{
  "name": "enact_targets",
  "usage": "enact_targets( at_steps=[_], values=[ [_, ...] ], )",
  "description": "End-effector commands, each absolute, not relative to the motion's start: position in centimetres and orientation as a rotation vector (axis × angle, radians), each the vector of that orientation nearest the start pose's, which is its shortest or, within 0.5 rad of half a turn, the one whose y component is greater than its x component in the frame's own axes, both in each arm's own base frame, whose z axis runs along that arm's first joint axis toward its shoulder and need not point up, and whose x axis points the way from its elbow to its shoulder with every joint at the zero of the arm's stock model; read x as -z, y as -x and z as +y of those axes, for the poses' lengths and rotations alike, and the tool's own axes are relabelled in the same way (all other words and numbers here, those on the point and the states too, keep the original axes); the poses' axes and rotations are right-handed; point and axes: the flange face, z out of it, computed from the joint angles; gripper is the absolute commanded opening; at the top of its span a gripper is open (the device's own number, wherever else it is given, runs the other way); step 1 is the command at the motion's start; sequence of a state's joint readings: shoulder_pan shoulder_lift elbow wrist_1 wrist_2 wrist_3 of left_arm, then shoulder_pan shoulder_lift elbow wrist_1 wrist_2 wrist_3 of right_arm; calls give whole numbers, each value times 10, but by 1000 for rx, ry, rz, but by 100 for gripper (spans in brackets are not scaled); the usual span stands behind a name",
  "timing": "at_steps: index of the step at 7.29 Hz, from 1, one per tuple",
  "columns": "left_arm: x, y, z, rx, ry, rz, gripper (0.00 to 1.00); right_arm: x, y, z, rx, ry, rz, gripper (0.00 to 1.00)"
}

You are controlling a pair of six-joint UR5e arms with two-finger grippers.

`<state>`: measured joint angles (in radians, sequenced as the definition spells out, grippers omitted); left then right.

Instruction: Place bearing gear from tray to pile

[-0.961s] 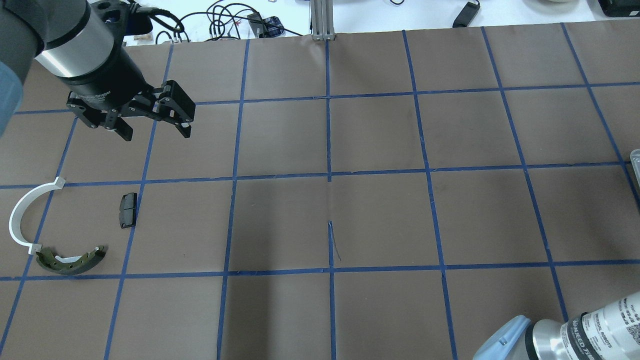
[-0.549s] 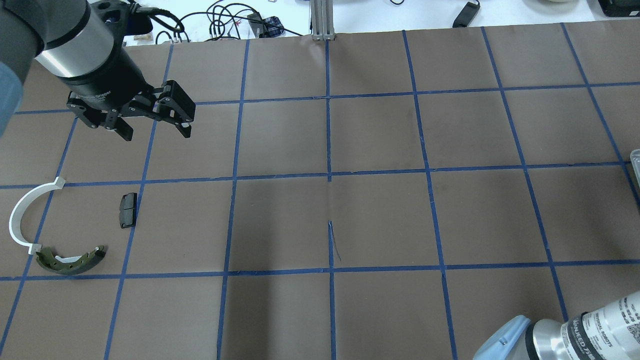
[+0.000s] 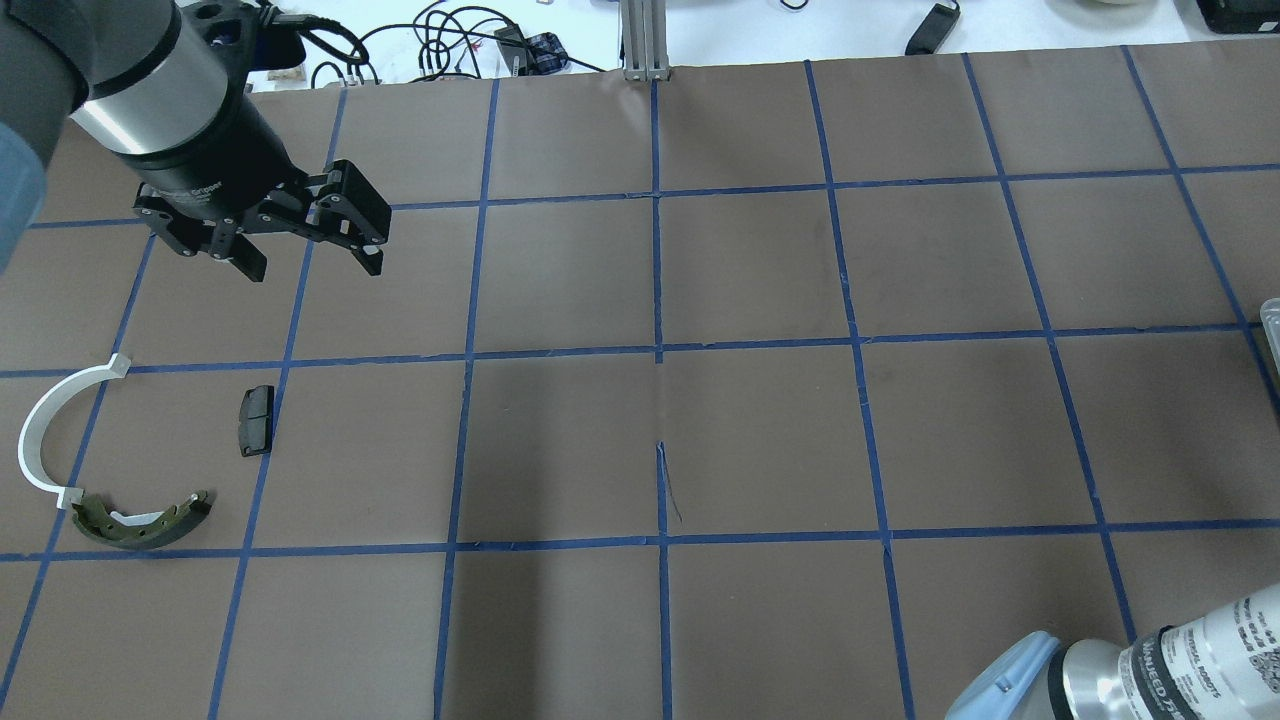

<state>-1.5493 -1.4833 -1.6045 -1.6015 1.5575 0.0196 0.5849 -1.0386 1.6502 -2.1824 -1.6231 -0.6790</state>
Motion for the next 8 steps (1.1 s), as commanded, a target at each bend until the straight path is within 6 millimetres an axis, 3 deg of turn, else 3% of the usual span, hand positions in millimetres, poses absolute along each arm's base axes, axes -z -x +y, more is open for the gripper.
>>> enact_targets(
  at_steps=[1,3,5,6,7,8],
  values=[
    [-510,125,-459,37,2,3155,100,-280,388,-480,-100,-471,3120,0],
    [-510,125,-459,37,2,3153,100,-339,270,-501,-236,-579,3042,0],
    [-510,125,-459,37,2,3153,100,-369,136,-526,-290,-767,3033,0],
    [-510,125,-459,39,2,3153,100,-372,70,-534,-294,-892,3007,0],
    [-511,125,-458,41,2,3152,100,-368,-14,-543,-300,-1092,2914,0],
    [-512,124,-456,44,-7,3150,100,-358,-85,-547,-327,-1209,2832,0]
  ],
)
